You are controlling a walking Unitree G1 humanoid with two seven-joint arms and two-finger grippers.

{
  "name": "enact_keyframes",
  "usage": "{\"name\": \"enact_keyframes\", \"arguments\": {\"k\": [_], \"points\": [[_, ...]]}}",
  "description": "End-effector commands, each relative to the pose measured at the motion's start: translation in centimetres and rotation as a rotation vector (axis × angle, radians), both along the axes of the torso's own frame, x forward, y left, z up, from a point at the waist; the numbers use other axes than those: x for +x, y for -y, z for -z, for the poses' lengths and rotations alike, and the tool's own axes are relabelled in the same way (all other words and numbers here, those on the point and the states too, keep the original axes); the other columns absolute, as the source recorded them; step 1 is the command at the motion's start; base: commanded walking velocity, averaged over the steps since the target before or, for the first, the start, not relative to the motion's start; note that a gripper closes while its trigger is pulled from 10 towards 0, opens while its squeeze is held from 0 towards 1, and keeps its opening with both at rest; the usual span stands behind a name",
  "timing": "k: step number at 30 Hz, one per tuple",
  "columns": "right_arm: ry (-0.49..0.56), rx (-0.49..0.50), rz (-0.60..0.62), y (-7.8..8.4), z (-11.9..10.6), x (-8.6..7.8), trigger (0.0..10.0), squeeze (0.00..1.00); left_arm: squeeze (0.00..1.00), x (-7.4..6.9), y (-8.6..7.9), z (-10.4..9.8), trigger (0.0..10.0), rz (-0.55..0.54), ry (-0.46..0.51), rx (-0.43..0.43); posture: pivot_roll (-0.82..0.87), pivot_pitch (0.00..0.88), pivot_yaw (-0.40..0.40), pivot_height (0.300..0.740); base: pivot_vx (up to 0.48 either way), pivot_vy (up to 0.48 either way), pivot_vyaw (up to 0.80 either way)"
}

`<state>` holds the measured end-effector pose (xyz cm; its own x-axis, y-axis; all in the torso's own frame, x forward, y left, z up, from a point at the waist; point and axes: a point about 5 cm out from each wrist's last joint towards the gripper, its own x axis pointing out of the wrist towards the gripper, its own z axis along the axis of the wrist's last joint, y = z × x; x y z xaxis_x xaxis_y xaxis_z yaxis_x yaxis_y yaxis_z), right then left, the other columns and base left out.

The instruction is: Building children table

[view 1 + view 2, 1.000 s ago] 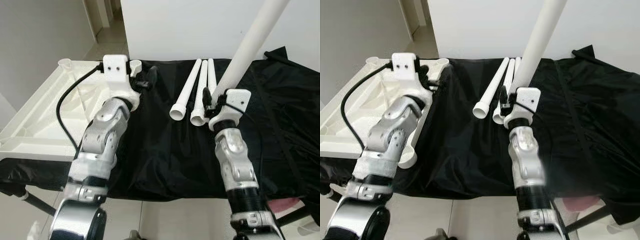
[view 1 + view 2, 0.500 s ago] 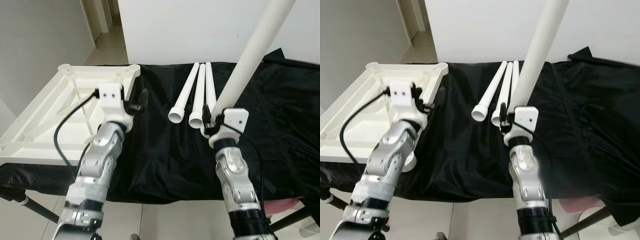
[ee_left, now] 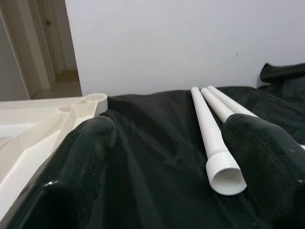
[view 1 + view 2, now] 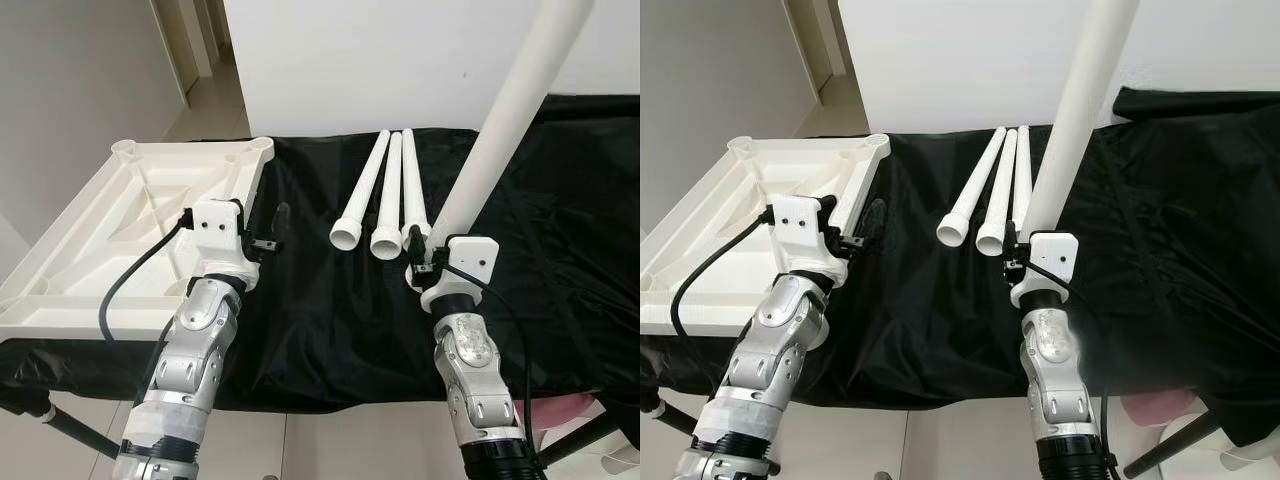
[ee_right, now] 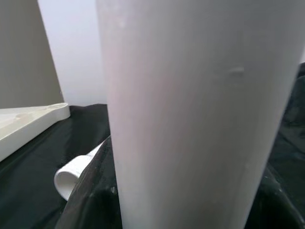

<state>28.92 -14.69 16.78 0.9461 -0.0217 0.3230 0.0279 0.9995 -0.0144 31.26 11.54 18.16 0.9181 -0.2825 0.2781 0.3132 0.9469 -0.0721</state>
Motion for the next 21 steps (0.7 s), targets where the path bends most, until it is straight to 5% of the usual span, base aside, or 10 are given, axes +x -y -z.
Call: {"name": "enact_keyframes", "arguments": {"k": [1, 21], "points": [[0.016, -0.004, -0.001, -0.23, -0.27, -0.25, 10.0, 0.0, 0.0, -0.3, -0.08, -0.14, 10.0, 0.051, 0.018, 0.023, -0.05, 0.0, 0.149, 0.74, 0.0, 0.0, 0.0], [0.03, -0.033, -0.002, 0.01, -0.75, -0.2, 10.0, 0.0, 0.0, -0.48, -0.19, 0.43, 10.0, 0.068, 0.007, 0.046, -0.03, 0.0, 0.13, 0.74, 0.0, 0.0, 0.0]]}}
